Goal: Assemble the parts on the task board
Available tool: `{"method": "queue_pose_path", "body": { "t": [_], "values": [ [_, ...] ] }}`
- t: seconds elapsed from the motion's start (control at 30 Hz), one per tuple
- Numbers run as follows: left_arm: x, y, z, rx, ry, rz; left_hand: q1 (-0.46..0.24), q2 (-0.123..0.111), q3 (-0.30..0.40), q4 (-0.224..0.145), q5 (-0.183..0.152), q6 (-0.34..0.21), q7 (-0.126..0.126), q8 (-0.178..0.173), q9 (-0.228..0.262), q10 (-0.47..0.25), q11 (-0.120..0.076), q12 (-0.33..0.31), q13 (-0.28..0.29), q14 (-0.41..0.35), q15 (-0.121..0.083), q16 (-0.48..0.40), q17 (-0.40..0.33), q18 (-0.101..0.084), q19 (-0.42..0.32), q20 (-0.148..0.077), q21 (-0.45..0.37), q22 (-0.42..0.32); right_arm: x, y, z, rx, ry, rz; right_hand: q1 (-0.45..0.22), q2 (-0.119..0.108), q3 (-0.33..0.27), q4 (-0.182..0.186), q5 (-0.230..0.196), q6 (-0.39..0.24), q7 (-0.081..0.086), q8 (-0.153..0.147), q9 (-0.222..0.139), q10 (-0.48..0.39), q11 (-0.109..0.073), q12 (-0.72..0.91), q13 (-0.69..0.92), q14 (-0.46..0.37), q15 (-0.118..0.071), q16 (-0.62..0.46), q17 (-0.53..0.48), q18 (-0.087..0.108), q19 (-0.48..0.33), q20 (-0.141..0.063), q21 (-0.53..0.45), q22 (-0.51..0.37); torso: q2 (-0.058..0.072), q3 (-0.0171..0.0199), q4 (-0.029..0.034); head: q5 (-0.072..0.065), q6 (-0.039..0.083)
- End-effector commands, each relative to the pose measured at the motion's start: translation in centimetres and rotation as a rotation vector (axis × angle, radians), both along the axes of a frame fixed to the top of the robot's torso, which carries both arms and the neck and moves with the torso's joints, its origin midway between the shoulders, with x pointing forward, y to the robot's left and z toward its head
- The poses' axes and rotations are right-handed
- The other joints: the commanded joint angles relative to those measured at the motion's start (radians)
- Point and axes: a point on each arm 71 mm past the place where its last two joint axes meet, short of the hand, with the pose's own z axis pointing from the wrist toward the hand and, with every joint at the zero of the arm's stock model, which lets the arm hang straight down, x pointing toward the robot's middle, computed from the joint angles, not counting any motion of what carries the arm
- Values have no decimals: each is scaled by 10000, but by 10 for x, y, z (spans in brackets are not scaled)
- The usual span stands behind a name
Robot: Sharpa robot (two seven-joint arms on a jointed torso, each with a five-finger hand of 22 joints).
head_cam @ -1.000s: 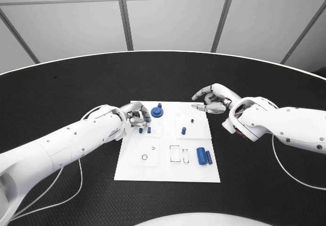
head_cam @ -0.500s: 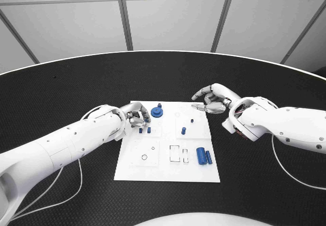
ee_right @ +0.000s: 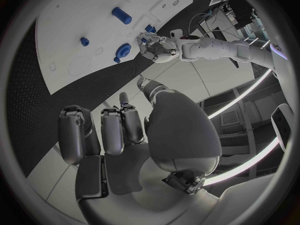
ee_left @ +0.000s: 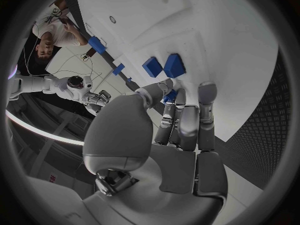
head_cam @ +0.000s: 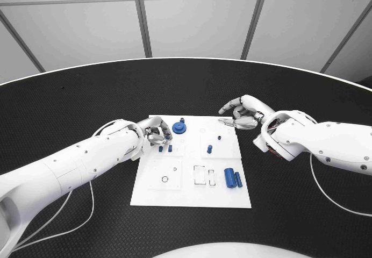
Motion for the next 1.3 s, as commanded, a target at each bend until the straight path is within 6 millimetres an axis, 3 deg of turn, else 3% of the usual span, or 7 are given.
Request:
{"method": "queue_pose_path", "body": {
  "t": [0.03,1.0,1.3],
  "values": [
    [0,-1,0,-24,-5,-32,-25,-97,-48,-10,-31,-74,24,-54,1,-70,-13,-41,-5,-29,17,40,-8,-82,-39,7,-46,24,0,0,0,1,1,6,-91,2,47,-9,43,50,-17,54,-8,47,-2,33,794,588,-76,-18,703,160,504,-67,-43,1662,10,-5,2,-6,2],
    [-1,-4,0,-53,-12,-49,31,-42,-34,-15,-36,-73,43,-59,5,-67,-10,24,9,23,28,75,186,-89,-3,33,6,92,0,1,0,7,7,16,-87,3,59,-12,44,50,-17,56,-13,59,-2,48,808,591,-77,-11,717,156,511,-67,-30,1674,6,1,-2,-50,4],
    [-1,-5,0,-5,63,-42,9,-78,-56,7,-37,-90,64,-74,10,-429,111,-187,-116,-263,122,42,-375,-61,-120,105,-92,-68,-1,0,0,7,8,13,-87,3,59,-12,44,50,-17,56,-13,59,-2,48,808,591,-77,-11,717,156,511,-67,-30,1674,2,1,-4,-60,5]
  ]
}}
